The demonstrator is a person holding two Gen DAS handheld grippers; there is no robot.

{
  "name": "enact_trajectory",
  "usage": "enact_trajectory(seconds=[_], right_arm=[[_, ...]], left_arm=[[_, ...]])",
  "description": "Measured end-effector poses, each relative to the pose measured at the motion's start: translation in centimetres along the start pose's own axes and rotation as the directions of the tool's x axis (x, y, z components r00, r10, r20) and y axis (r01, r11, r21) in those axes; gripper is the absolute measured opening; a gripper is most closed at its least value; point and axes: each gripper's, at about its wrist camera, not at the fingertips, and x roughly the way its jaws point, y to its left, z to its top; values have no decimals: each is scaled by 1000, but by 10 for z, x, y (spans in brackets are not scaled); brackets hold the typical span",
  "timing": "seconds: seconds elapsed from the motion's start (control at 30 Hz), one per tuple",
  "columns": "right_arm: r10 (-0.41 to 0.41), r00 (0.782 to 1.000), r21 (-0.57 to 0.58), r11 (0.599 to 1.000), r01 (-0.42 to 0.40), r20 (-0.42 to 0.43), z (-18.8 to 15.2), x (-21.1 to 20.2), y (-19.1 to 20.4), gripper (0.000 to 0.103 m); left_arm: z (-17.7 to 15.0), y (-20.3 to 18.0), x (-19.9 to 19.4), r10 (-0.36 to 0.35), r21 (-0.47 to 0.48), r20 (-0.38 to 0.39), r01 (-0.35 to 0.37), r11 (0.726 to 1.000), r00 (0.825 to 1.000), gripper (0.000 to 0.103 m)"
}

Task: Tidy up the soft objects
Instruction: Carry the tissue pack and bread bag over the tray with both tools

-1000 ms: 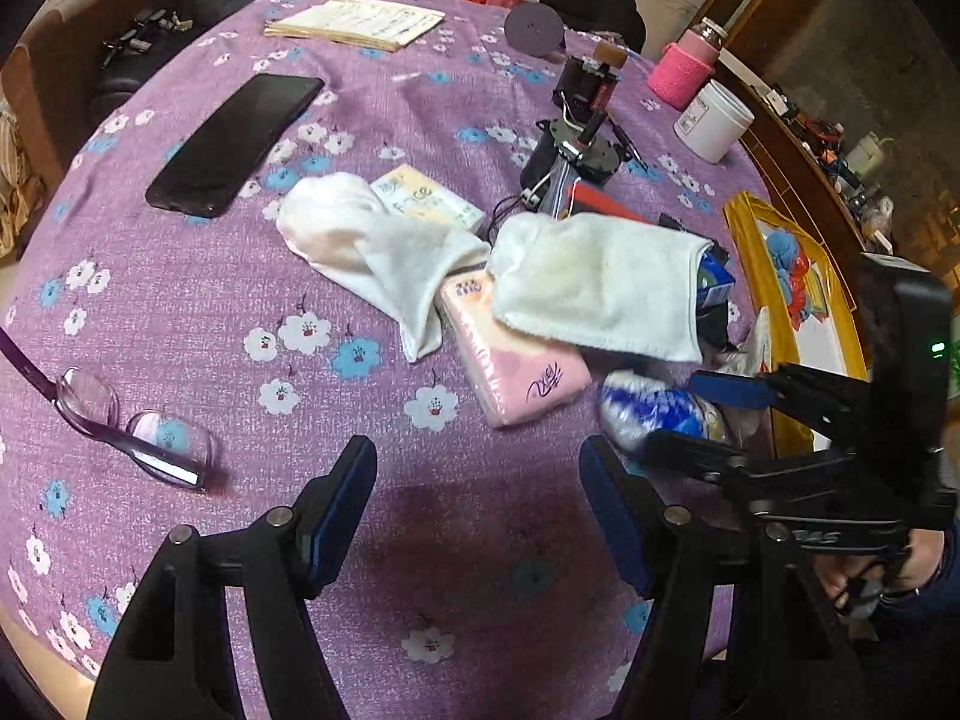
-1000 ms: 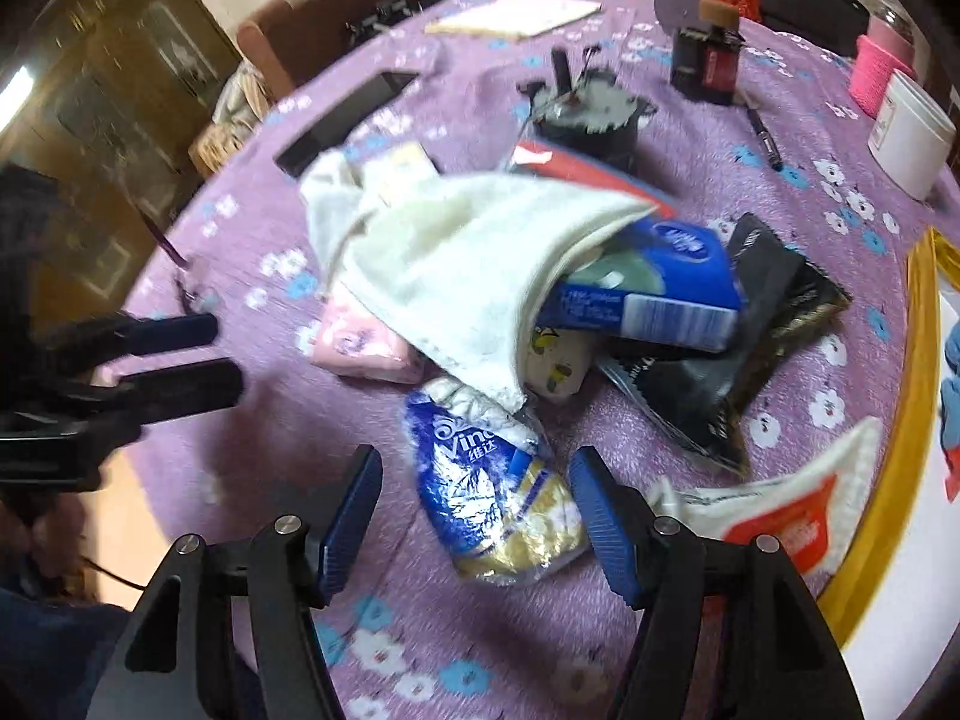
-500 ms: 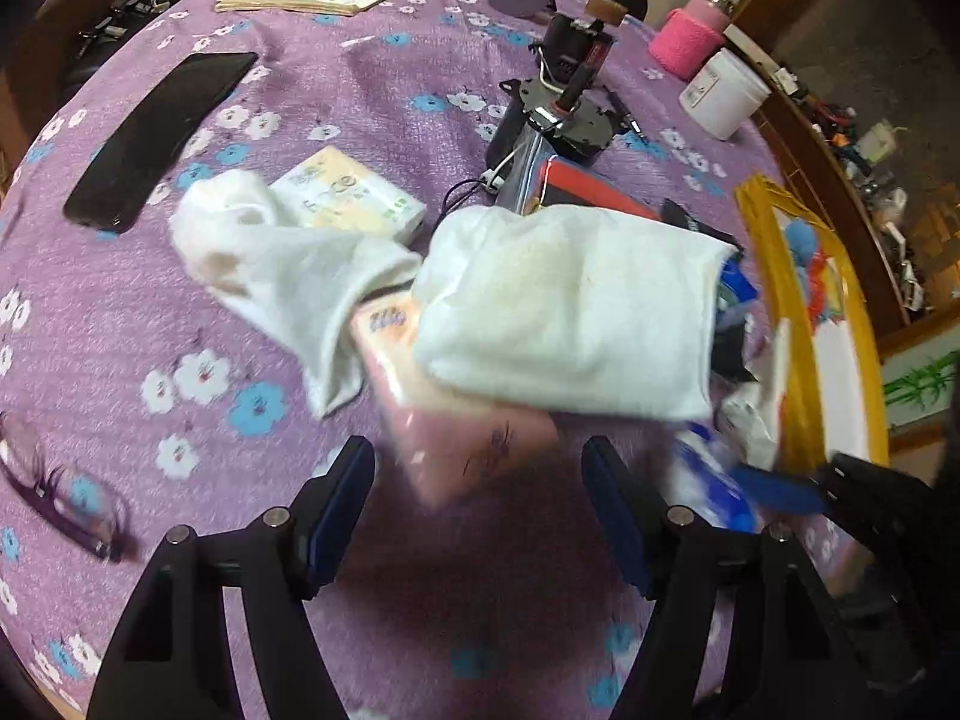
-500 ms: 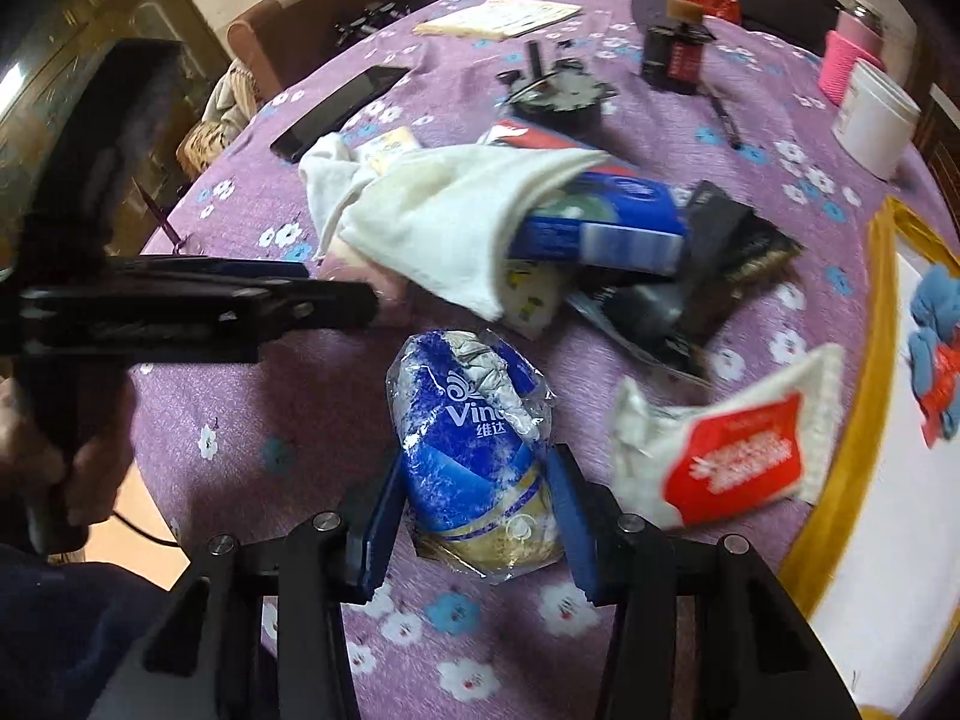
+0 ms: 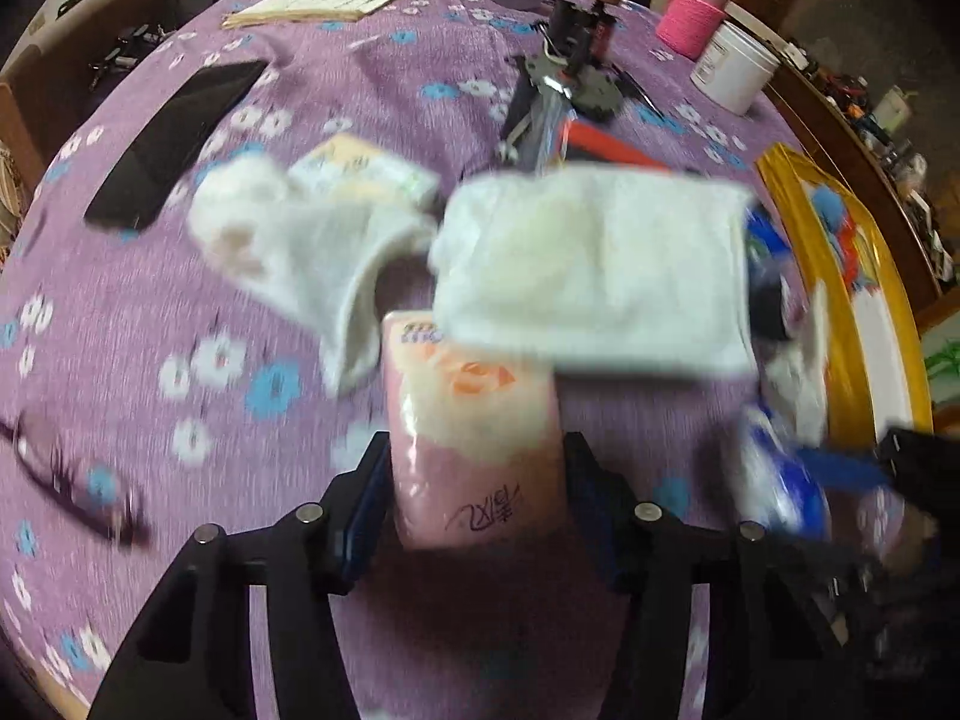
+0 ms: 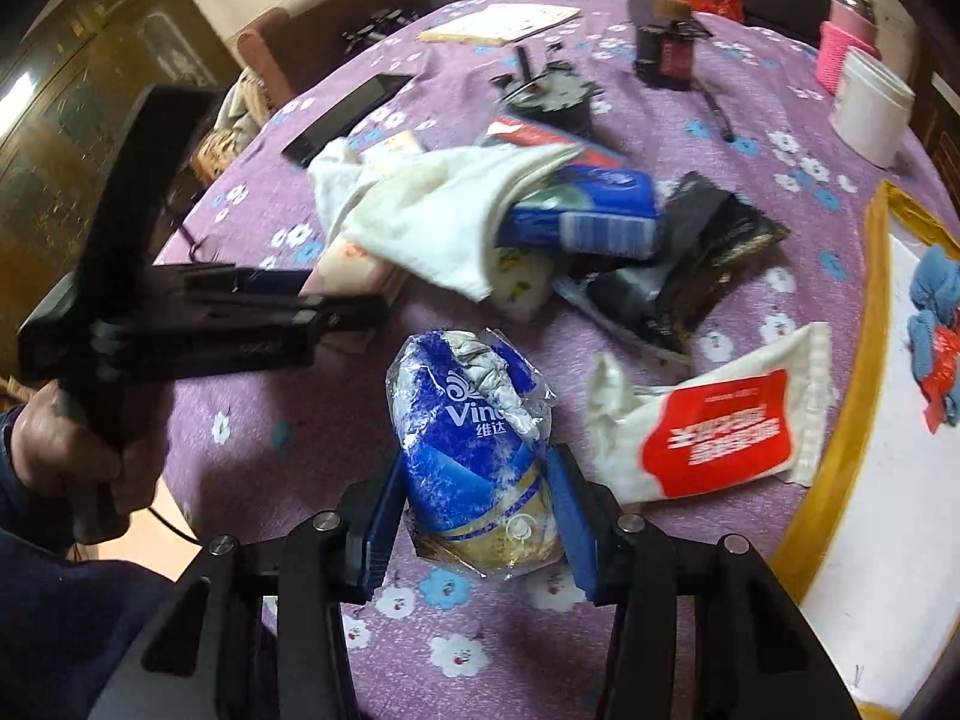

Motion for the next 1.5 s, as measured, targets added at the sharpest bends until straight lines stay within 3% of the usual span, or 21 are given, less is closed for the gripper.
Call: enact_trajectory(seconds=[0.17, 0.37, 0.5, 0.57, 0.63, 0.7, 0.73, 1.03, 1.3, 1.5], right_arm=[[-2, 999, -20, 1000, 2, -40, -1, 16, 10, 52], [-30, 997, -29, 999, 27, -74, 1, 29, 18, 56], [-51, 996, -28, 998, 49, -70, 3, 27, 20, 67], [-57, 996, -28, 998, 55, -70, 3, 28, 21, 69], [-59, 996, -18, 998, 58, -63, 2, 28, 20, 69], [-48, 997, -7, 999, 47, -62, 1, 28, 17, 51], [-48, 997, -5, 999, 48, -62, 0, 27, 17, 51], [-20, 999, -9, 1000, 20, 47, 2, -4, 16, 51], [-5, 992, 71, 997, -4, 126, -4, -38, -7, 51], [-31, 983, 156, 988, 2, 183, -15, -68, -39, 51]], left_arm=[[-36, 3, -14, -1, 43, -8, 2, 999, 1000, 55], [-39, 2, -14, 12, 81, -3, -12, 997, 1000, 57], [-31, -2, -7, 17, 93, -7, -17, 996, 1000, 79], [-27, -2, -5, 22, 100, 2, -22, 995, 1000, 79], [-26, -2, -4, 27, 108, 12, -29, 994, 1000, 74], [-26, -1, -5, 57, 120, 30, -60, 991, 998, 60], [-25, 0, -6, 63, 125, 38, -67, 990, 997, 52], [-14, -6, -28, -2, 111, 105, -10, 994, 994, 52], [-7, -29, -41, -46, 144, 137, 26, 989, 989, 52], [1, -65, -46, -81, 220, 145, 47, 974, 986, 51]])
